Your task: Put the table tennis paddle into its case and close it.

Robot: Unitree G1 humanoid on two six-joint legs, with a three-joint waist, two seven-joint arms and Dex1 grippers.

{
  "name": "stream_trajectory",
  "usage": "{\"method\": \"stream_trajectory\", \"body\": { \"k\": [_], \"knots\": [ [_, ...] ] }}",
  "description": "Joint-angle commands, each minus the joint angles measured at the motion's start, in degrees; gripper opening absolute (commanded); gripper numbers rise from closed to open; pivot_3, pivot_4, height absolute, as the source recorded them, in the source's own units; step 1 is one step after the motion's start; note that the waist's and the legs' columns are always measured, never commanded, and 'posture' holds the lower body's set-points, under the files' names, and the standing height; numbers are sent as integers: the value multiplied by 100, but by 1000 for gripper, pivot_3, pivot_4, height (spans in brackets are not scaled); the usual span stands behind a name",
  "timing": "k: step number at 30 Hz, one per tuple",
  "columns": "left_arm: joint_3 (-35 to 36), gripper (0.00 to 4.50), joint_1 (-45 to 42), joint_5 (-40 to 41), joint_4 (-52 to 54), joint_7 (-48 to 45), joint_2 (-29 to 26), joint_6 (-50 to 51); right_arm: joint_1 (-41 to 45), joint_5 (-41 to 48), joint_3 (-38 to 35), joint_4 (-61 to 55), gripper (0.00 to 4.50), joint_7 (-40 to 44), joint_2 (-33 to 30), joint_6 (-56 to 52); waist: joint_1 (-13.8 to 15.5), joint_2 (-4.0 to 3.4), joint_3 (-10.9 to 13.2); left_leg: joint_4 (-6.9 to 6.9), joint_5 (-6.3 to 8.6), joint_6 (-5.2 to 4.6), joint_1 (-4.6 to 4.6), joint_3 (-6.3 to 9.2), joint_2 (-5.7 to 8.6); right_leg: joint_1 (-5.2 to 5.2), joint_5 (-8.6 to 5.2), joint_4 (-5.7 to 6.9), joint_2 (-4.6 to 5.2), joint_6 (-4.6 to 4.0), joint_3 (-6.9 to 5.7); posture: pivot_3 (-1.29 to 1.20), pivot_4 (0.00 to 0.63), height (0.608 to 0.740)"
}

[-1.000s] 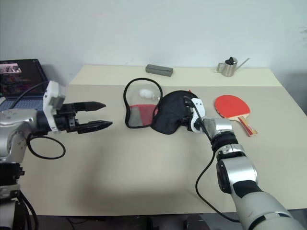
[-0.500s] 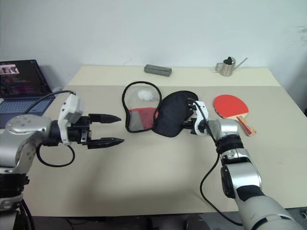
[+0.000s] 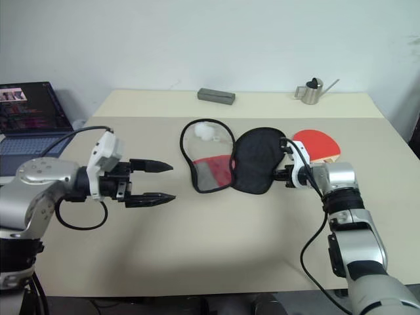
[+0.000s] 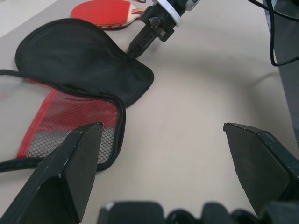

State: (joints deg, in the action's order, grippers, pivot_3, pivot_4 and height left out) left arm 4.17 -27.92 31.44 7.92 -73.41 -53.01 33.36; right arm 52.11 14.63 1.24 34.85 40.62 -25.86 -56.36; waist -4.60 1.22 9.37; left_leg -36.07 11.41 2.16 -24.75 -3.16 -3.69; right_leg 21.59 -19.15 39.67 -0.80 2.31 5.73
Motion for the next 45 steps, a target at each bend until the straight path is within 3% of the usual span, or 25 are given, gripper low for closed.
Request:
{"method": "stream_trajectory", "body": {
  "k": [1, 12, 27, 36, 39, 42, 45],
  "knots": [
    [-54, 4500, -202, 93, 154, -70, 18, 0, -217, -35, 118, -387, 23, 138, -233, -216, 7, 1, -1, 0, 0, 0, 0, 0, 1, -2, 0, 0, 0, 0, -3, 0, 150, 740],
    [-267, 4500, -298, 45, 137, -142, 158, -35, -157, -281, 344, -148, 23, 309, -647, 196, 137, 2, -1, -2, 0, 0, 0, -3, 2, -12, 0, -15, 0, 0, -8, 0, 150, 740],
    [-383, 4500, -396, 2, 42, -167, 226, -94, 692, -787, 434, 1189, 23, 550, -741, 1181, 143, 2, -1, -5, 0, -1, 0, -6, 4, -12, 1, -16, 1, 0, -5, 0, 150, 740],
    [-397, 4500, -426, -32, 3, -165, 259, -130, 702, -834, 357, 1170, 23, 667, -591, 1189, 135, 2, -1, -5, 0, -1, 0, -5, 3, -12, 1, -15, 0, 0, -5, 0, 150, 740],
    [-404, 4500, -432, -38, -12, -161, 259, -141, 736, -879, 295, 1214, 648, 533, -560, 1212, 134, 2, -1, -5, 0, -1, 0, -5, 2, -12, 1, -14, 0, 0, -6, 0, 150, 740],
    [-411, 4500, -441, -37, -19, -154, 264, -142, 769, -887, 236, 1232, 1635, 421, -584, 1250, 133, 2, -1, -5, 0, -1, 0, -5, 2, -12, 1, -13, 0, 0, -5, 0, 150, 740],
    [-407, 4500, -430, -30, -16, -139, 272, -140, 803, -886, 213, 1158, 1787, 487, -746, 1307, 134, 2, -1, -5, 0, -1, 0, -5, 2, -12, 1, -14, 0, 0, -5, 0, 150, 740]
  ]
}}
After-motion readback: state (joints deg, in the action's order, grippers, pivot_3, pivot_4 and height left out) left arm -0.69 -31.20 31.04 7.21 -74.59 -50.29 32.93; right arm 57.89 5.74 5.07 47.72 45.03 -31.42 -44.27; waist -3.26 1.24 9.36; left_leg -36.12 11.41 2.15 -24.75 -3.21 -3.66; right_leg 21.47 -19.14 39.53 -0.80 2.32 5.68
